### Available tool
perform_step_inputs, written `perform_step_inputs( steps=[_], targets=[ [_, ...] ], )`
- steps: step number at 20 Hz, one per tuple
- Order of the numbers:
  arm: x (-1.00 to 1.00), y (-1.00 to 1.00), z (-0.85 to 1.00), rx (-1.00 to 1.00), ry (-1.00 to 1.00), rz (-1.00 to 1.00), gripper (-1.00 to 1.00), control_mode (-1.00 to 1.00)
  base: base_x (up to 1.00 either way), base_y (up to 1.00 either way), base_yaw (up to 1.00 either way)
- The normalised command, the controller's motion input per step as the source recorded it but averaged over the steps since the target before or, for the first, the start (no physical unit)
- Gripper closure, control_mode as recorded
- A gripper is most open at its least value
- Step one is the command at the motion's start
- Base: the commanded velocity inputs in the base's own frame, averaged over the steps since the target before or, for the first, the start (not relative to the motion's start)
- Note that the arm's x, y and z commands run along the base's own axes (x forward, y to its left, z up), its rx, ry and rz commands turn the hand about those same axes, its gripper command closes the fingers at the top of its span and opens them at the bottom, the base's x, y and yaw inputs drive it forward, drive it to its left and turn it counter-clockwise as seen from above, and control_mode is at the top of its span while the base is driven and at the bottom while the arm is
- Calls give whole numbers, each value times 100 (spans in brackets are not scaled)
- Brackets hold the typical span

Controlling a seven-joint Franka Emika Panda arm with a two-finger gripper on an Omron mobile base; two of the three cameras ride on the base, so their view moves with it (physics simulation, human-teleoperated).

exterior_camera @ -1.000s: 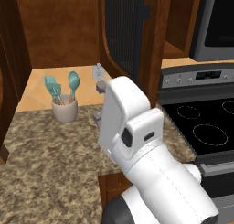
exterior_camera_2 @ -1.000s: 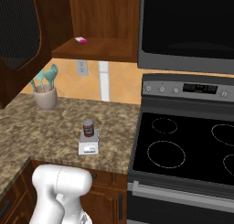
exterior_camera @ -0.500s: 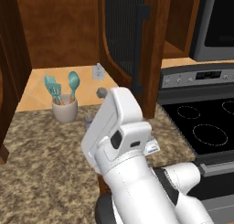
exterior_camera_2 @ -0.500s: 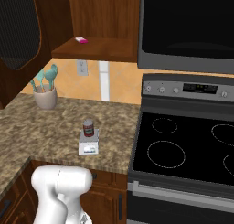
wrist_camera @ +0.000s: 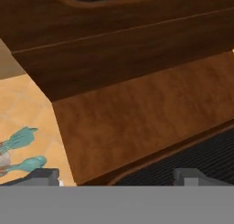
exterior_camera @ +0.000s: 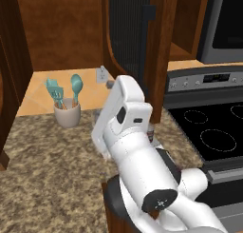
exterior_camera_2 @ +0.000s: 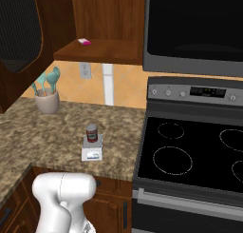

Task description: Pick the canned food and place it on the digital scale for weighing, and close the cabinet.

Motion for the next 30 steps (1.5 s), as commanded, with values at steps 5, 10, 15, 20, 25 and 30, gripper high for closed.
perform_step_inputs(
  steps=[5,10,15,20,25,30],
  targets=[
    [70,0,-10,0,1,-25,-100,-100,0,0,0],
    [55,-3,-8,0,0,-32,-100,-100,0,0,0],
    [35,-22,-1,1,0,-27,-100,-100,0,0,0],
    [22,-37,0,6,0,-23,-100,-100,0,0,0],
    [16,-40,2,9,0,-18,-100,-100,0,0,0],
    [22,-49,4,11,0,-18,-100,-100,0,0,0]
  ],
)
